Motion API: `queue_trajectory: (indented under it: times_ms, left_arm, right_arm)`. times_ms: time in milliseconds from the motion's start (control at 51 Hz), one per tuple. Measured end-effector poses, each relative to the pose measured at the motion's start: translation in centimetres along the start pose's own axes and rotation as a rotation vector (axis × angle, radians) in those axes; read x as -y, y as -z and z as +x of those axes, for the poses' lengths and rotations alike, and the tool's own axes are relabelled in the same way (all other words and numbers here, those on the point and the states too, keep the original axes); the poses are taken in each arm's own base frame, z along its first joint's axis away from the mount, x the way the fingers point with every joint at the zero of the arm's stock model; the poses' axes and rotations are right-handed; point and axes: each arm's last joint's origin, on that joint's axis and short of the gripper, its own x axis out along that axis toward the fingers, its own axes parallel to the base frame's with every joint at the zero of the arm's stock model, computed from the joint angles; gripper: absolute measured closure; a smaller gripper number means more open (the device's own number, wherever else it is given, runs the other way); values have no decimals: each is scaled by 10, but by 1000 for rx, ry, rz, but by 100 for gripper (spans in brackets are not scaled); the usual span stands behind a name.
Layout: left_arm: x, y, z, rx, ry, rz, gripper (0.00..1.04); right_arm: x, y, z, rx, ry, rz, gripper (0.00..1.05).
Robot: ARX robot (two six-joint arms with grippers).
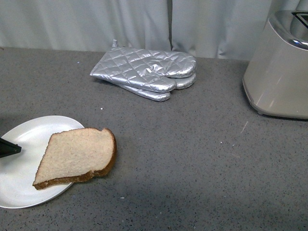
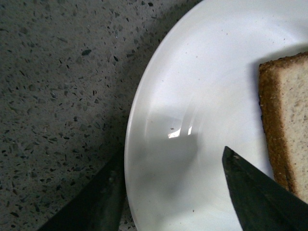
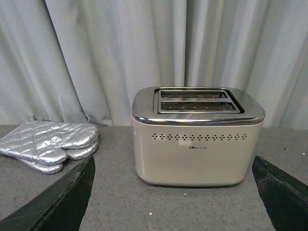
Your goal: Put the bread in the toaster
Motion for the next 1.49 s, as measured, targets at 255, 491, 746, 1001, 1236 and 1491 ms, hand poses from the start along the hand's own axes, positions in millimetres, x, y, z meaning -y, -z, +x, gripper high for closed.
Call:
queue_trajectory:
  times_ms: [255, 491, 746, 1001, 1236, 1491]
  left_arm:
    - [4, 3, 3, -20, 1, -26, 79]
    - [13, 3, 5, -15, 7, -115, 101]
    - [35, -5, 7, 14, -2, -187, 101]
    - [71, -23, 11, 65, 44, -227, 101]
    - [141, -35, 35, 65, 121, -211, 101]
    - [232, -40, 73, 41, 218, -171, 101]
  right_arm:
    - [0, 0, 0, 0, 0, 0, 9]
    - [0, 0, 0, 0, 0, 0, 9]
    - [0, 0, 0, 0, 0, 0, 9]
    - [0, 0, 0, 0, 0, 0, 9]
    - [0, 0, 0, 0, 0, 0, 9]
    - [0, 0, 0, 0, 0, 0, 9]
